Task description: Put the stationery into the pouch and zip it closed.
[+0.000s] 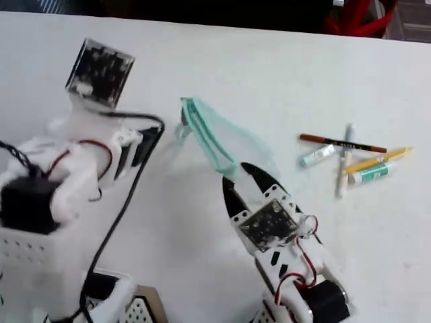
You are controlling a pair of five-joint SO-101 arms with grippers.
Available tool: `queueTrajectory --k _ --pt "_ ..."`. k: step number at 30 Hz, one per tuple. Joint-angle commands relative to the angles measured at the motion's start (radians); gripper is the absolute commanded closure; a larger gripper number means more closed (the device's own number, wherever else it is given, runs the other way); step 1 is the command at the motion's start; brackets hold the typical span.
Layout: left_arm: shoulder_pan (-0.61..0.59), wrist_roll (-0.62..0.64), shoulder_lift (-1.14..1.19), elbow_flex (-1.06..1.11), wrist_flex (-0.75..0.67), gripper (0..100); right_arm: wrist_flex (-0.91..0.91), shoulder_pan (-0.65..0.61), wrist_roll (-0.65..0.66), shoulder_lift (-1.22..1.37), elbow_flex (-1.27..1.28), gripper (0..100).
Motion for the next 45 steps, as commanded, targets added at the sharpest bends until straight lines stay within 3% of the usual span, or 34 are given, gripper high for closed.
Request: queueTrajectory --k 1,7,15,20,28,32,38,45 --pt "0.001 0.077 -0.203 0.347 -0.204 75 -0.025 0.01 -0.075 -0.005 -0.083 98.1" --pt "0.007 0.173 -0.604 0.824 -0.456 75 -0.079 0.008 -0.13 -0.004 -0.081 98.1" --pt "0.17 0.173 -1.067 1.143 -0.423 73 -0.245 0.01 -0.169 0.243 -0.081 98.1" --pt "0.177 0.173 -1.032 1.16 -0.425 72 -0.32 0.013 -0.233 0.386 -0.087 98.1" --pt "0.125 0.183 -1.007 1.163 -0.506 72 -0.321 0.104 -0.29 0.278 -0.11 98.1" --pt "0.102 0.29 -1.007 1.16 -0.525 72 -0.346 0.11 -0.334 0.288 -0.126 98.1" --pt "0.286 0.253 -1.012 1.132 -0.473 70 -0.506 0.186 -0.488 0.398 -0.127 98.1" --pt "0.484 0.264 -1.006 0.997 -0.404 69 -0.536 0.153 -0.511 0.518 -0.152 98.1"
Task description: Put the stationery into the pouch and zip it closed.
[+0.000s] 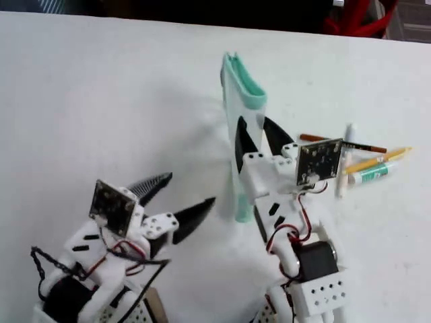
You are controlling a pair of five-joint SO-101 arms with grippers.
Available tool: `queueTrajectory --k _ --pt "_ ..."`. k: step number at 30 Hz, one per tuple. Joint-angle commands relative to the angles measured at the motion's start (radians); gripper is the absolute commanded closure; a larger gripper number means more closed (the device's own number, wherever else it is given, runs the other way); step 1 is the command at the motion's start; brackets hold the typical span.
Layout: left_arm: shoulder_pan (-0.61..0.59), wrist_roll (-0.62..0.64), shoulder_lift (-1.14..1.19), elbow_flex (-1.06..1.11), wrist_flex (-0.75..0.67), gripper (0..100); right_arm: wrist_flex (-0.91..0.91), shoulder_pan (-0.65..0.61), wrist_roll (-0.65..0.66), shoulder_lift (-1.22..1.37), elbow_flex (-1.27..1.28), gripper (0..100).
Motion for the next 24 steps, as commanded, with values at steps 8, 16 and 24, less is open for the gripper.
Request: queueTrajectory --k 8,16,24 --pt "0.099 -0.002 0.013 0.046 -0.16 69 -0.018 -0.188 -0.011 0.137 -0.192 98.1" --pt "-0.022 -0.002 0.013 0.14 -0.265 70 0.054 -0.298 -0.011 0.104 -0.196 98.1" --pt "-0.11 -0.002 0.01 0.215 -0.334 71 0.091 -0.312 -0.011 -0.025 -0.176 98.1"
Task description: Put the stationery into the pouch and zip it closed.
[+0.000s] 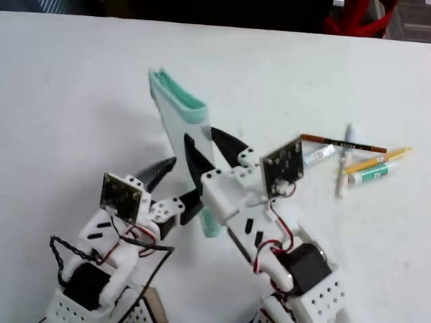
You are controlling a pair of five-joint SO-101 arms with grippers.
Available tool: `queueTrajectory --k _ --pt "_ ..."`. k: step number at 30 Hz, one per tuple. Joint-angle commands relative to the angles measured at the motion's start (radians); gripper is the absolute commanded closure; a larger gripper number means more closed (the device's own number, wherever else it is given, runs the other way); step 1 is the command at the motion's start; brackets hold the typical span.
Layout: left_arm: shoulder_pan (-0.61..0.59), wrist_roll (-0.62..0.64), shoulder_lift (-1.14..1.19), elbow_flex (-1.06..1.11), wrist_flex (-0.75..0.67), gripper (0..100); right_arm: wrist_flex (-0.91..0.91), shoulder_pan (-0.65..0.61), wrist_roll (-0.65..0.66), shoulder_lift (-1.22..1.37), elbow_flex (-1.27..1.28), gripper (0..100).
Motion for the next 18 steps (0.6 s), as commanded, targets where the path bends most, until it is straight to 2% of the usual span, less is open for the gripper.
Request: queueTrajectory --k 1,7,14,18 --pt "-0.019 -0.005 0.004 0.0 -0.029 71 0.01 -0.005 -0.009 -0.044 -0.032 98.1" --pt "-0.033 -0.009 0.004 0.003 -0.023 71 0.007 -0.005 -0.009 -0.047 0.012 98.1" --pt "-0.225 -0.011 0.001 0.017 -0.025 71 0.005 -0.002 -0.002 -0.047 0.049 98.1" --pt "-0.182 -0.011 0.001 0.017 -0.023 71 -0.002 -0.005 -0.003 -0.039 0.083 98.1"
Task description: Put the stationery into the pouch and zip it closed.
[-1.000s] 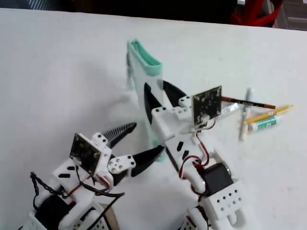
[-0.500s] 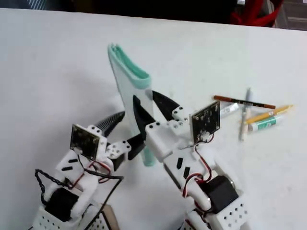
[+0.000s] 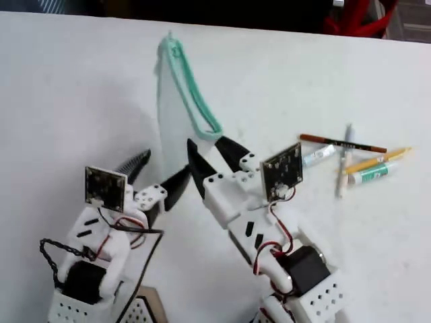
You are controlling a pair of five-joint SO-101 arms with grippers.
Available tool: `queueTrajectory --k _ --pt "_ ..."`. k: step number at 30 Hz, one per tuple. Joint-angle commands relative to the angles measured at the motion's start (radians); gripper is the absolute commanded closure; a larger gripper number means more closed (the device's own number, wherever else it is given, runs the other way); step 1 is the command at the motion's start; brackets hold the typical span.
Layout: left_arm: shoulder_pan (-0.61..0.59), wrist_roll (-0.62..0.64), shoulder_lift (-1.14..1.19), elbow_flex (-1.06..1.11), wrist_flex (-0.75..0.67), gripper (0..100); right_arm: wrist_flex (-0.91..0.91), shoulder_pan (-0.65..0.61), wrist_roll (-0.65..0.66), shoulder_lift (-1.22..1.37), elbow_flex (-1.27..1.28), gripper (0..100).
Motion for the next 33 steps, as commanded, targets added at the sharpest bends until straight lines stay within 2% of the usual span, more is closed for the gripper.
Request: queueTrajectory --k 1,8,13,18,24,33 --pt "0.027 -0.009 -0.008 -0.008 -0.017 71 -0.007 -0.012 -0.002 -0.018 0.012 98.1" --pt "0.14 -0.005 -0.008 -0.006 0.071 71 -0.035 -0.018 -0.003 -0.016 0.051 98.1" --pt "0.202 0.032 -0.008 -0.006 0.087 70 -0.117 -0.101 0.002 -0.016 0.114 98.1" --pt "0.162 0.052 -0.007 0.008 0.069 70 -0.125 -0.124 0.002 -0.016 0.118 98.1" --pt "0.047 0.02 -0.008 0.097 -0.06 71 -0.076 -0.2 0.054 -0.024 0.118 98.1" --pt "-0.022 0.021 -0.01 0.097 -0.066 73 -0.047 -0.203 0.057 -0.025 0.117 98.1"
